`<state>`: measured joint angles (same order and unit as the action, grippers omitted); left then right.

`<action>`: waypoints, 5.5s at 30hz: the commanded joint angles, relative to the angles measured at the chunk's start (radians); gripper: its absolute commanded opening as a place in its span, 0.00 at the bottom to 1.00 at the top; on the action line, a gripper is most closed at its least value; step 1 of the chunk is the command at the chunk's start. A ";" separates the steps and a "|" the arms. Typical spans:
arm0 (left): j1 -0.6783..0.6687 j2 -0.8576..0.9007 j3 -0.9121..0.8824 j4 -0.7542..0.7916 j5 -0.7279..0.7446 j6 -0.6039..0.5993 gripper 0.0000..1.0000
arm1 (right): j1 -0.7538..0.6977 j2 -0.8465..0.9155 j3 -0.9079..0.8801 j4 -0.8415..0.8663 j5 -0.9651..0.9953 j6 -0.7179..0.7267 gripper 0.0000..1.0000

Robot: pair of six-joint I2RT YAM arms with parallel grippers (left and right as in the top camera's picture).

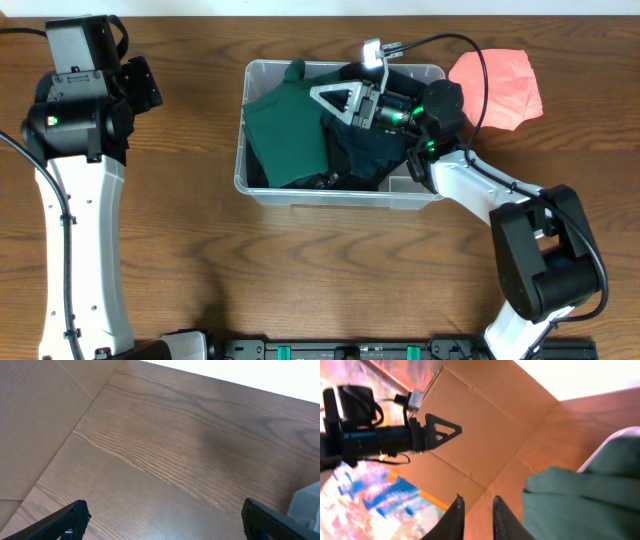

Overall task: Pack container
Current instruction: 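Release and press the green garment into the bin's left side, then withdraw the right gripper and move it to the pink cloth, then grasp the pink cloth's right edge with the right gripper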

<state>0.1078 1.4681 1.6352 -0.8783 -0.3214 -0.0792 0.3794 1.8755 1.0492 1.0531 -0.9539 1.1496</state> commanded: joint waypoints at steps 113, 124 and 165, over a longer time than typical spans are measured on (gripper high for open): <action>0.003 0.002 0.005 0.000 -0.013 -0.012 0.98 | -0.810 0.268 0.758 -1.622 0.766 -1.077 0.93; 0.003 0.002 0.005 0.000 -0.013 -0.012 0.98 | -0.810 0.426 0.784 -1.625 0.692 -1.087 0.96; 0.003 0.002 0.005 0.000 -0.013 -0.012 0.98 | -0.715 0.665 0.779 -1.720 0.264 -1.030 0.84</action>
<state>0.1078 1.4681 1.6352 -0.8783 -0.3214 -0.0792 -0.3538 2.4310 1.8881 -0.6102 -0.6453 0.0681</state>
